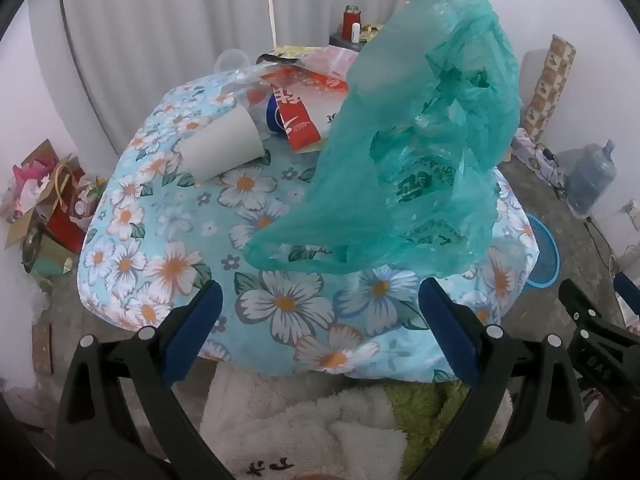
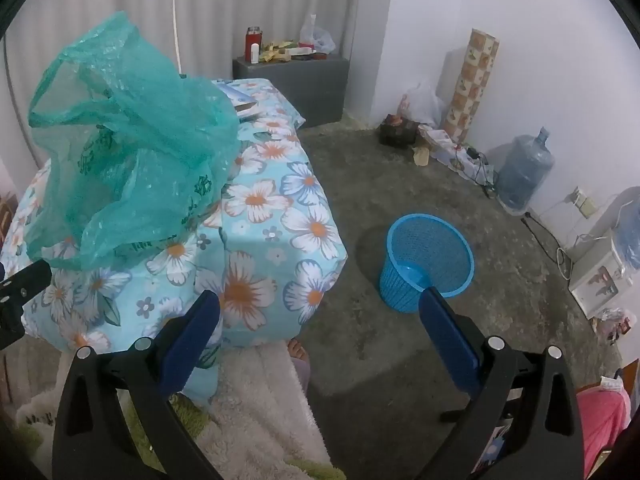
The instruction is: Collect trash
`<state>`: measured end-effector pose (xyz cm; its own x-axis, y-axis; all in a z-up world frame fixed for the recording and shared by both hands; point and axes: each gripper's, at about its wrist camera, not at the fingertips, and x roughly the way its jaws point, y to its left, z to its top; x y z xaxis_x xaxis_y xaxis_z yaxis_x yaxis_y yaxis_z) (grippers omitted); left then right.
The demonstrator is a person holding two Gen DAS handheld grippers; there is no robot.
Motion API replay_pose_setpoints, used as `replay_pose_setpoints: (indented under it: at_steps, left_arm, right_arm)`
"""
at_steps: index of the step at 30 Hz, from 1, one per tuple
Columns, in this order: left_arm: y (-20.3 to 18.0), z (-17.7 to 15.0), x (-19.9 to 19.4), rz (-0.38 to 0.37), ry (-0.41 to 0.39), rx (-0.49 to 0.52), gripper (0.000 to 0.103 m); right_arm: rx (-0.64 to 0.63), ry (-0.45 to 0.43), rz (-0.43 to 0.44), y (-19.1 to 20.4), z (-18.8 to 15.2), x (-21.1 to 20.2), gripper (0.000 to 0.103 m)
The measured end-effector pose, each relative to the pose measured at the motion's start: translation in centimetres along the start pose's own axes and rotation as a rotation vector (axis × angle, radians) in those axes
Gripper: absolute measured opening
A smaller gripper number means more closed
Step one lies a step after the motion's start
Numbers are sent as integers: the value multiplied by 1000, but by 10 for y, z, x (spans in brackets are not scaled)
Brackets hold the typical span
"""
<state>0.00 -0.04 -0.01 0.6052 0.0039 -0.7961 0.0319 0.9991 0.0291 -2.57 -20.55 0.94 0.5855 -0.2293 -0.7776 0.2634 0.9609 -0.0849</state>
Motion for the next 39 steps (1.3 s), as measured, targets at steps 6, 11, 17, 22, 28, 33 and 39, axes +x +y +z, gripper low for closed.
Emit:
replay_pose_setpoints:
  at_steps: [6, 11, 17, 22, 28, 33, 39]
  left_arm:
    - [1, -6, -6, 1, -9, -4, 94]
    - [6, -2, 2, 11, 9, -20, 94]
    - [8, -4, 3, 21, 15, -30, 94]
    - [8, -4, 5, 27, 20, -35, 94]
    - [9, -4, 5, 28, 22, -38, 94]
    - [9, -4, 5, 31, 24, -40, 94]
    - [11, -4, 6, 34, 22, -44, 94]
  right_arm:
    - [5, -10, 4, 0, 0, -2, 97]
    - [-1, -25, -5, 2, -1, -1, 97]
    - [0, -26, -4, -2, 1, -2, 97]
    - [2, -28, -6, 0, 0, -1, 97]
    - [1, -27, -6, 0, 1, -2, 97]
    - [1, -26, -7, 0, 1, -1, 97]
    - [-1, -28, -7, -1, 1, -2, 97]
